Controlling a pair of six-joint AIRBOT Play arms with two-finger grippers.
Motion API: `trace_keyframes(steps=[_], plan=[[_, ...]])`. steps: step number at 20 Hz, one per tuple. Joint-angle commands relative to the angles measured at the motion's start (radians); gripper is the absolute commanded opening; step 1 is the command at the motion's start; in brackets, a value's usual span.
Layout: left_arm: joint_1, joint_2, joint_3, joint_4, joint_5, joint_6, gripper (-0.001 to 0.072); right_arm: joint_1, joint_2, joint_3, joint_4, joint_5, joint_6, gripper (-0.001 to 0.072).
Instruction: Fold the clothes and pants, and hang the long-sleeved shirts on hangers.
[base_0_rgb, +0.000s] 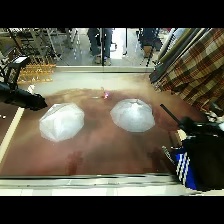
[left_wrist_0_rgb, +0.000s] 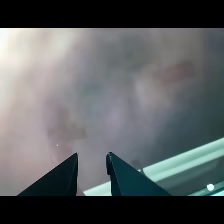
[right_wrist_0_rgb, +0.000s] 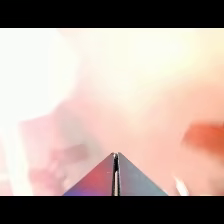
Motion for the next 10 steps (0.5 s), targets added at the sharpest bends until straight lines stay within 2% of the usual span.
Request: trace_keyframes(steps=[1, 2, 4, 10], plan=[[0.001, 0.0, 0.0, 0.0, 0.003, -0.013, 0.0206, 0.238, 0.001, -0.025, -0.082, -0.333, -0.026, 0.0041], [0.001, 0.0, 0.0, 0.0, 0.003, -0.013, 0.0205, 0.258, 0.001, -0.017, -0.079, -0.387, -0.026, 0.0043], [0.001, 0.0, 0.0, 0.0, 0.003, -0.013, 0.0205, 0.28, 0.001, -0.011, -0.078, -0.488, -0.026, 0.0137], [0.001, 0.0, 0.0, 0.0, 0.003, -0.013, 0.0205, 0.282, 0.001, -0.009, -0.078, -0.578, -0.026, 0.0122]])
